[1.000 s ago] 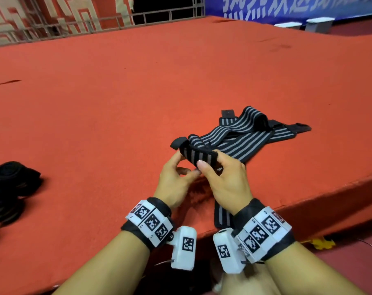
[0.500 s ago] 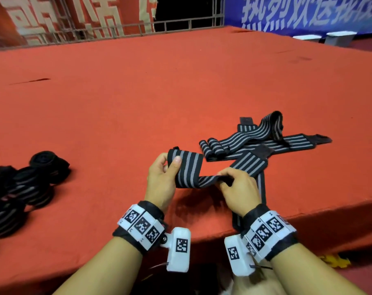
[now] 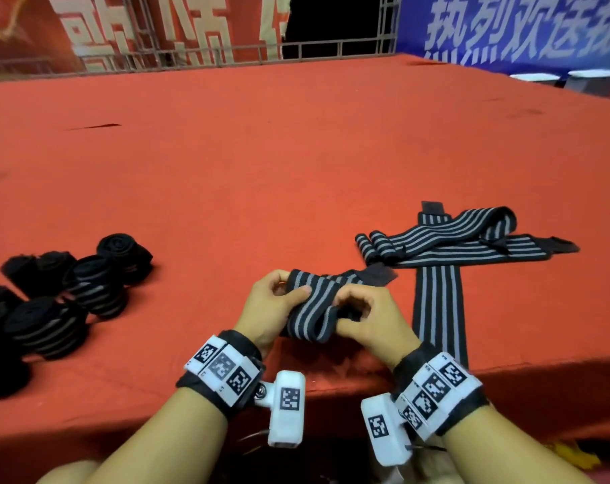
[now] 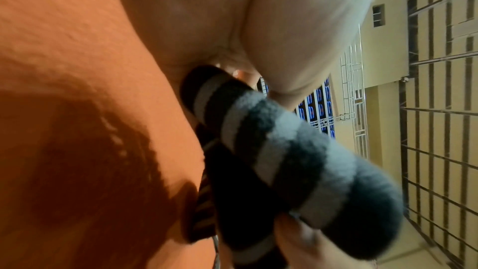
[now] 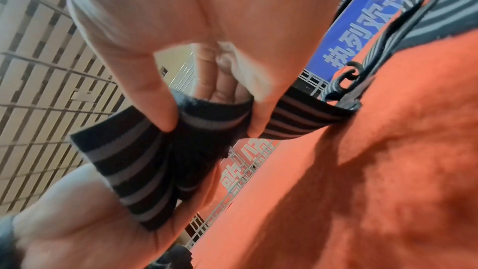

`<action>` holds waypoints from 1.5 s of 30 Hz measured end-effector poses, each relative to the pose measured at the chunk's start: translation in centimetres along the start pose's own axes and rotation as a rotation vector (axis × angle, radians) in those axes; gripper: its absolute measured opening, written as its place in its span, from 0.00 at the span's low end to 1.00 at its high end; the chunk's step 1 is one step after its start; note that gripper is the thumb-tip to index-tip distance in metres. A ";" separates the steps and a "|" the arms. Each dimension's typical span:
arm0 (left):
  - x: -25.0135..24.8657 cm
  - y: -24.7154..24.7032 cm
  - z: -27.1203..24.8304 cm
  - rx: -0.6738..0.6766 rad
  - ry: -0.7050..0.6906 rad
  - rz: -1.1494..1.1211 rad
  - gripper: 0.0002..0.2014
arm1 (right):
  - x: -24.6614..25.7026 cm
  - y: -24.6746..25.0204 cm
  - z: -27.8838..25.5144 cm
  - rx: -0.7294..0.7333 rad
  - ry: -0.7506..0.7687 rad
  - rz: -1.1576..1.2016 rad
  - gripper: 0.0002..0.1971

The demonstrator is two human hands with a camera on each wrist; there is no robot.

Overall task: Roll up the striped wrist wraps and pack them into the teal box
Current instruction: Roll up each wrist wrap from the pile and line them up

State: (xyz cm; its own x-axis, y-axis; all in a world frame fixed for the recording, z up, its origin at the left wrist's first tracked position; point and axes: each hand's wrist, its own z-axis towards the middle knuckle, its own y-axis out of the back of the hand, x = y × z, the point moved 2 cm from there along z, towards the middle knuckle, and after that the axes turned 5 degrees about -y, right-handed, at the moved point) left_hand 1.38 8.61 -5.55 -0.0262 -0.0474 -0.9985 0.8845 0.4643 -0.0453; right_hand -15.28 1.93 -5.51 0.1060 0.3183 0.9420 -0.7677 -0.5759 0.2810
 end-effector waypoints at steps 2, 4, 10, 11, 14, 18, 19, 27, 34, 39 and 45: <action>-0.1 0.7 -0.3 -0.016 -0.006 -0.007 0.06 | 0.2 -0.2 0.1 0.000 -0.067 0.139 0.06; -0.2 1.1 -0.6 -0.041 -0.016 0.005 0.08 | 0.6 -0.5 0.2 -0.074 -0.121 0.189 0.05; 0.3 3.0 -1.5 -0.112 -0.019 0.081 0.14 | -2.3 -1.1 1.3 -0.440 -0.365 -0.013 0.05; 0.2 3.2 -1.7 -0.109 -0.012 0.077 0.14 | -2.4 -1.1 1.3 -0.465 -0.410 -0.038 0.09; 0.1 3.7 -2.3 -0.094 -0.015 0.030 0.12 | -3.1 -1.2 1.3 -0.450 -0.519 -0.159 0.11; -0.1 3.8 -2.9 -0.069 -0.019 -0.022 0.10 | -3.7 -1.9 1.2 -0.405 -0.613 -0.023 0.11; -0.1 3.7 -3.0 -0.056 -0.026 -0.011 0.10 | -3.6 -2.0 1.3 -0.410 -0.627 0.018 0.13; 0.0 3.8 -3.0 -0.103 -0.045 0.046 0.05 | -1.2 -2.9 1.0 -0.220 -0.498 0.280 0.30; -1.0 4.1 -3.5 -0.150 0.085 -0.139 0.11 | 2.3 -3.7 -0.3 0.095 -0.233 0.242 0.33; -4.1 4.7 -3.9 -0.070 -0.038 -0.061 0.12 | 5.0 -3.6 -0.2 0.159 -0.078 0.132 0.36; -8.9 5.8 -5.3 -0.043 -0.214 0.078 0.13 | 8.8 -3.1 -0.4 0.172 0.054 0.104 0.24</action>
State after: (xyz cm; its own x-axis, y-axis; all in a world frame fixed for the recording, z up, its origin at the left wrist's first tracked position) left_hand 4.29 16.37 2.91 0.1448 -0.1941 -0.9702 0.8593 0.5107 0.0261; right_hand -12.18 6.84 1.82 -0.0055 0.2873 0.9578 -0.6531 -0.7264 0.2141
